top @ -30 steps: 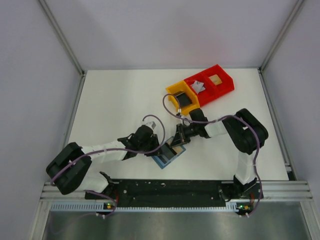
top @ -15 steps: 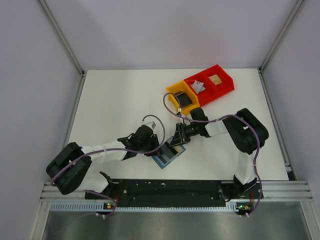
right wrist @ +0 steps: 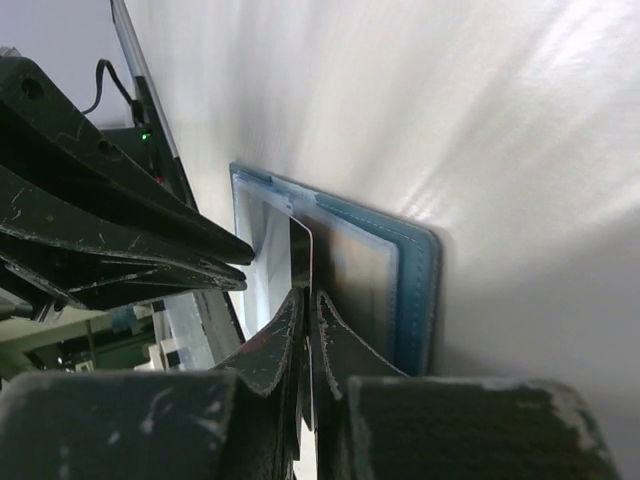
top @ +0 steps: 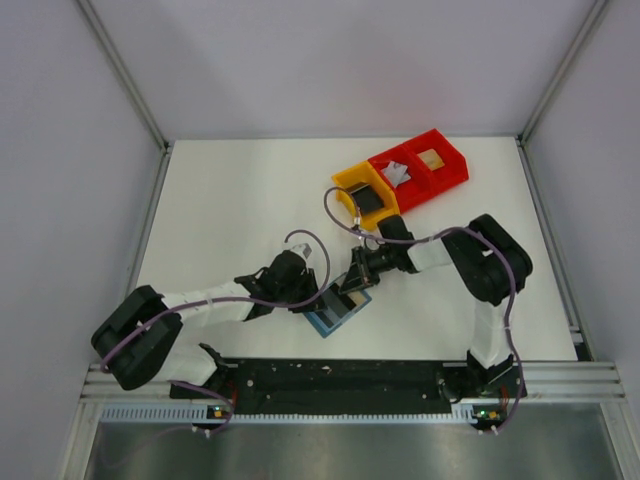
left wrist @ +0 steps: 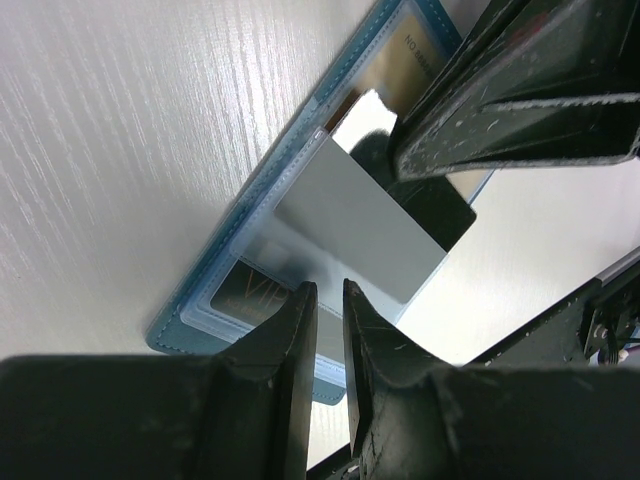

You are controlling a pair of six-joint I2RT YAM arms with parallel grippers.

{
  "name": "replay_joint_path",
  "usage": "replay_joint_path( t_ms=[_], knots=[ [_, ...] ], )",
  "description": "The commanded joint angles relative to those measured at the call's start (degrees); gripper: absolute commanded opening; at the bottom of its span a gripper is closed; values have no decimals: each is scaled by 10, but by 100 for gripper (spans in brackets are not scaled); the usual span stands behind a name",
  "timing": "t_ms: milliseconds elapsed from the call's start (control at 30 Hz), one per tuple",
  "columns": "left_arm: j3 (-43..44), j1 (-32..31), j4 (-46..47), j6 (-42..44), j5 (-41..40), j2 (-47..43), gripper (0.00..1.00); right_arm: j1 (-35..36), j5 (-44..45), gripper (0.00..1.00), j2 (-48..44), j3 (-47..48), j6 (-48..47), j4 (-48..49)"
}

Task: Take the credit cards out of the card holder
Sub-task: Remove the credit card from the card holder.

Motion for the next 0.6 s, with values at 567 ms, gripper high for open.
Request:
replay_joint_path(
  t_ms=[567],
  knots=[
    [-3, -1, -89, 9, -35, -113, 48, -69, 128, 0, -277, -24, -87, -153]
  ],
)
